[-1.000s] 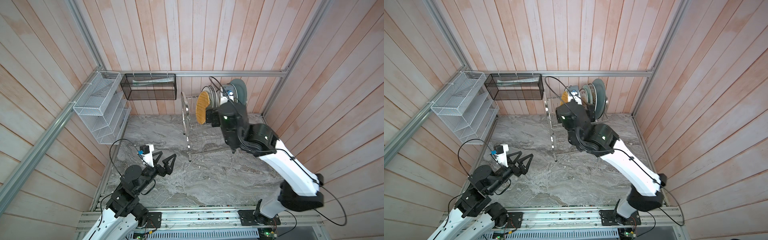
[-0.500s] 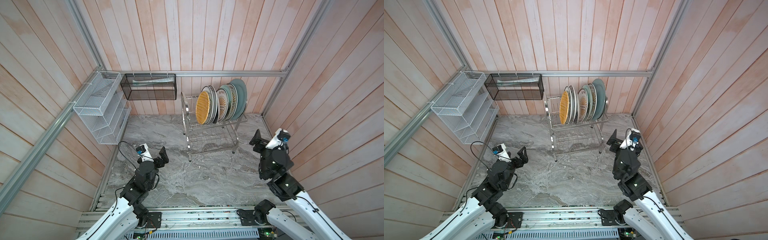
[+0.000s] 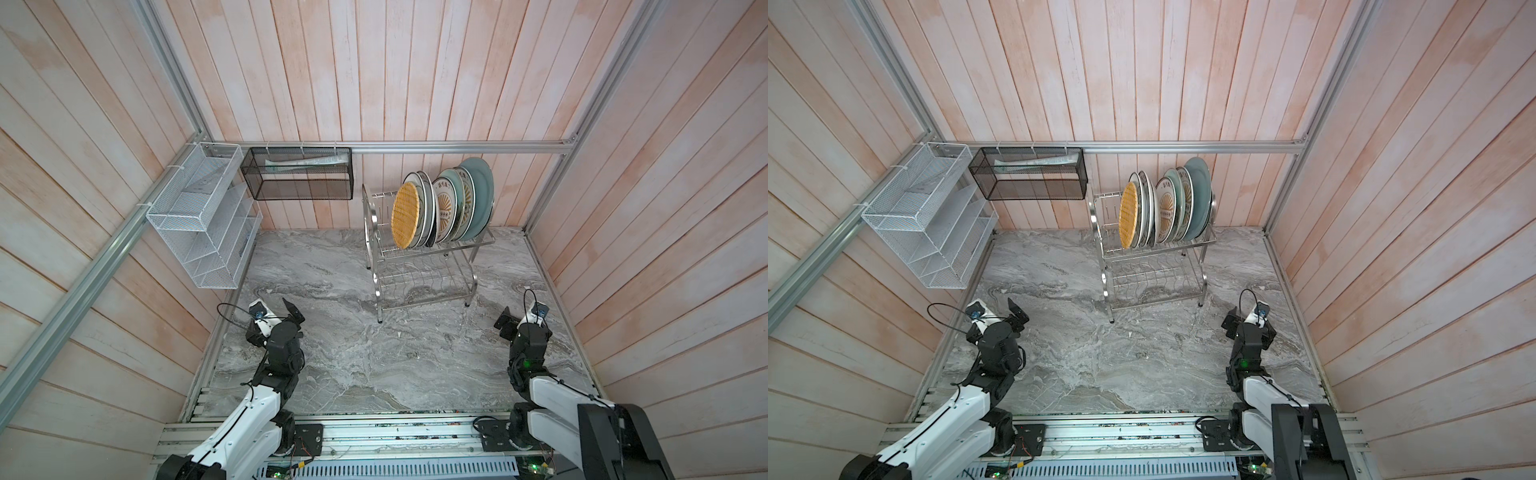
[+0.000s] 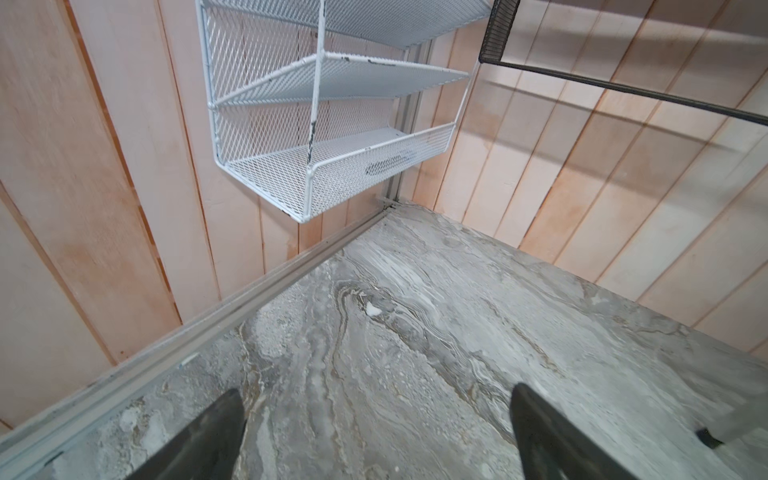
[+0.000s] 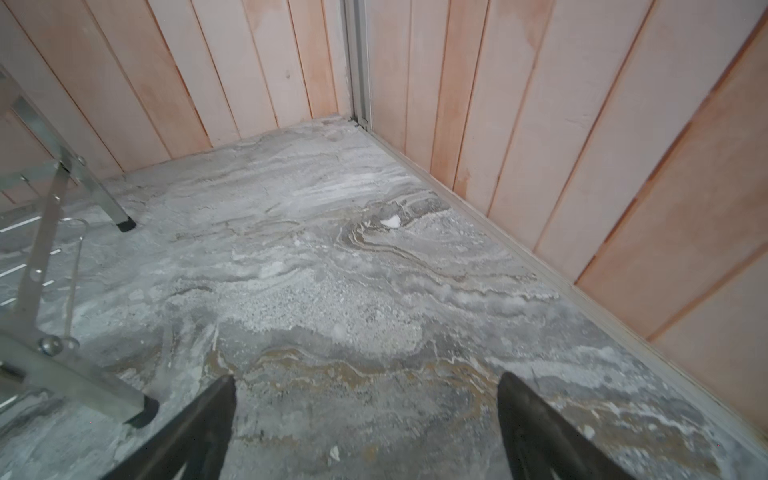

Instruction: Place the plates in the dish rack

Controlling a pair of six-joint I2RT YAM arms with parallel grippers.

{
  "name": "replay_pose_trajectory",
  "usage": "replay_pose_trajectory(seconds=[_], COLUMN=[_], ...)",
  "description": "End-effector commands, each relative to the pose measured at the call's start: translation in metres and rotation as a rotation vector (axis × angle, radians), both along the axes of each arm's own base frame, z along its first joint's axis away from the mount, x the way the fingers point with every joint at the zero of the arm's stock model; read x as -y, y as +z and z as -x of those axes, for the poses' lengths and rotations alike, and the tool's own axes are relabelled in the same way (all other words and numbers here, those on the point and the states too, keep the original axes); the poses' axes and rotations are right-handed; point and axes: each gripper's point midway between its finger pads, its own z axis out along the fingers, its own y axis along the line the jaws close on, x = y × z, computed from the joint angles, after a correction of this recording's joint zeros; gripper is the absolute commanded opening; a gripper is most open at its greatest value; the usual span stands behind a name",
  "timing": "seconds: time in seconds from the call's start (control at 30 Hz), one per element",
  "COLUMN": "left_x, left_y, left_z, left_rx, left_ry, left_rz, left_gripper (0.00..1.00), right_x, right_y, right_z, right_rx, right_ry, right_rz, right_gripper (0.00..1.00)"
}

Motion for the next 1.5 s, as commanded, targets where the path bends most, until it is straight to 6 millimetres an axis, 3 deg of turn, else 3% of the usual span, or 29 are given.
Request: replay_pose_trajectory(seconds=[0.0,0.1,0.2,0.33,0.47,0.57,0.8,0.9,0.97,1.47], left_x=[0.002,-0.004,0.018,0.027,0.025,0.040,0.033,0.030,0.027,0.029], left_y=[0.004,-0.014,-0.006,-0.001,-0.005,-0.013,-0.034,-0.037,-0.045,-0.043], left_z=[-0.009,-0.017,-0.027,-0.035,-0.038,-0.046,-0.073,-0.083,-0.094,-0.093], left_rx=[0.052,0.026,0.074,0.119,0.172,0.120,0.024,0.008,-0.055,-0.046], left_ry=[-0.056,-0.052,-0.208,-0.266,-0.252,-0.348,-0.373,-0.379,-0.386,-0.382], left_rz=[-0.033,-0.064,-0.148,-0.171,-0.205,-0.218,-0.163,-0.140,-0.107,-0.125], left_gripper=[1.00,1.00,1.00,1.00,1.00,1.00,1.00,1.00,1.00,1.00], right_x=[-0.003,-0.004,-0.005,-0.007,-0.015,-0.016,-0.016,-0.012,-0.014,-0.013], right_y=[0.047,0.049,0.048,0.043,0.038,0.037,0.020,0.027,0.023,0.018], right_z=[-0.012,-0.020,-0.023,-0.028,-0.035,-0.040,-0.055,-0.054,-0.060,-0.062], right_rx=[0.200,0.190,0.201,0.207,0.185,0.176,0.103,0.166,0.117,0.088], right_ry=[0.033,0.044,0.052,0.062,0.109,0.115,0.115,0.087,0.100,0.111], right_rz=[0.052,0.088,0.107,0.118,0.131,0.135,0.123,0.137,0.123,0.110], right_gripper=[0.98,0.98,0.98,0.98,0.98,0.98,0.98,0.98,0.98,0.98])
